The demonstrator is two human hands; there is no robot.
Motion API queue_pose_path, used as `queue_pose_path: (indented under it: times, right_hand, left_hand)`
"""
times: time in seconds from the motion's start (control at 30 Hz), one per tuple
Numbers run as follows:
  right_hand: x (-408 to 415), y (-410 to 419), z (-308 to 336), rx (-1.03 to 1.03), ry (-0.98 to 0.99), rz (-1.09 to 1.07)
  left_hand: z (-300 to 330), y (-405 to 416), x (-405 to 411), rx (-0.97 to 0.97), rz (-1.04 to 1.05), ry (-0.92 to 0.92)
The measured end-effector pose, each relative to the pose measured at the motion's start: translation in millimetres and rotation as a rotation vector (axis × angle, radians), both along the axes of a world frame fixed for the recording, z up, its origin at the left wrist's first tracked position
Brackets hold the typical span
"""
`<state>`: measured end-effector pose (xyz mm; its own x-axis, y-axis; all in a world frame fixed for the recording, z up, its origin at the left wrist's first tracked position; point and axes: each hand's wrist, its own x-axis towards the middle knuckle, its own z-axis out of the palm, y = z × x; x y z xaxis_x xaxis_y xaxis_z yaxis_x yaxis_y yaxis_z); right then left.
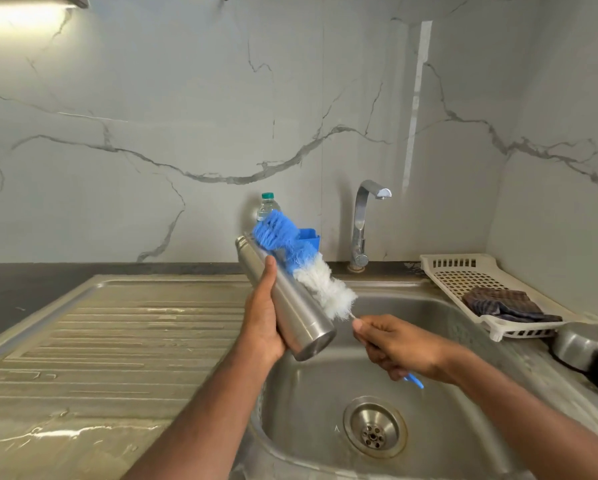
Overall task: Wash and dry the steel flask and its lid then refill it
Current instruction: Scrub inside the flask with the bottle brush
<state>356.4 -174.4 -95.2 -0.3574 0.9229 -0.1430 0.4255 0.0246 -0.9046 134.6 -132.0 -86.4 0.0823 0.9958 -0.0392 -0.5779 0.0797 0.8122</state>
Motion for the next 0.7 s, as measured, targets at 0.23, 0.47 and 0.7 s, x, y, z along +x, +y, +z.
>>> queue_pose_path:
  times: [0.23, 0.47, 0.7]
  right_hand:
    - [14, 6, 1, -0.017, -0.025, 0.032]
    - [5, 4, -5, -0.001, 0.009, -0.007]
    - [9, 3, -7, -0.099, 0.026, 0.074]
  left_hand:
    - [-3, 5, -7, 0.006, 0.037, -0.135]
    - [0, 1, 0, 0.003, -0.030, 0.061]
    - [3, 11, -15, -0.030, 0.043, -0.215]
